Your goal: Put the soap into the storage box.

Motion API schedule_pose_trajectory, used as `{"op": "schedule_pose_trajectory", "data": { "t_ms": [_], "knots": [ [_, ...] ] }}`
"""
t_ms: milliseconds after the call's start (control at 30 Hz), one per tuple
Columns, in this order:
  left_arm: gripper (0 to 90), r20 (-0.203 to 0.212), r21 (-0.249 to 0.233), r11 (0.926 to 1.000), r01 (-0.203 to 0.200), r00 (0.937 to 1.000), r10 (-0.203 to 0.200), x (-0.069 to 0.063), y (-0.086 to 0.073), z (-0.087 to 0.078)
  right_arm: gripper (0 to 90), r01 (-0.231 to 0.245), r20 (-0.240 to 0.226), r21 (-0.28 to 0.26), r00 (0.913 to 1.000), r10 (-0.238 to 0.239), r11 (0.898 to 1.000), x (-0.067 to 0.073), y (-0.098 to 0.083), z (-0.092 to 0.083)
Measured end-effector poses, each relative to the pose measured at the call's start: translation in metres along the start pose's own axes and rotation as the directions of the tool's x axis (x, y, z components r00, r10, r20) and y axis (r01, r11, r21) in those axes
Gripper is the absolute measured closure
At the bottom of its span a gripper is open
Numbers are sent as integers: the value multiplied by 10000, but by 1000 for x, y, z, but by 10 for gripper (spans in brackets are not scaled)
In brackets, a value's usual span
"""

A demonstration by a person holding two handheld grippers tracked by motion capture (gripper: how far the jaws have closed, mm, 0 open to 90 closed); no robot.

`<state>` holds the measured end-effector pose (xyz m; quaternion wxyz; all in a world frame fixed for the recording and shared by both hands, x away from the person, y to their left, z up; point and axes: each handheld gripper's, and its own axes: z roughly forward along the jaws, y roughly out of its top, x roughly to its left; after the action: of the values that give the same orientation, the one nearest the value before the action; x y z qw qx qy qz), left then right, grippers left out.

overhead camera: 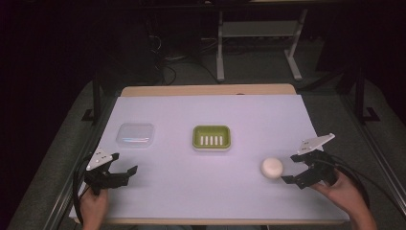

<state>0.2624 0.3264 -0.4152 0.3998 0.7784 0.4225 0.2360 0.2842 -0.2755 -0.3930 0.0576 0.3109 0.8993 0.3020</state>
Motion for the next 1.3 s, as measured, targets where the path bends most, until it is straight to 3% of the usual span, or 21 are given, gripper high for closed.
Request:
{"op": "schedule_pose_trajectory", "data": {
  "t_ms": [600,867,1300],
  "knots": [
    [145,-2,19,10000,9,10000,-9,0,0,-1,141,381,-279,477,9989,-368,9981,-2,20,25],
    [145,5,-5,10000,-5,10000,5,0,0,-1,141,399,-364,1061,9987,-362,9936,-5,28,41],
    [145,11,21,10000,7,10000,-7,0,0,-1,141,518,-393,1540,9982,-462,9867,-7,33,55]
  ]
}}
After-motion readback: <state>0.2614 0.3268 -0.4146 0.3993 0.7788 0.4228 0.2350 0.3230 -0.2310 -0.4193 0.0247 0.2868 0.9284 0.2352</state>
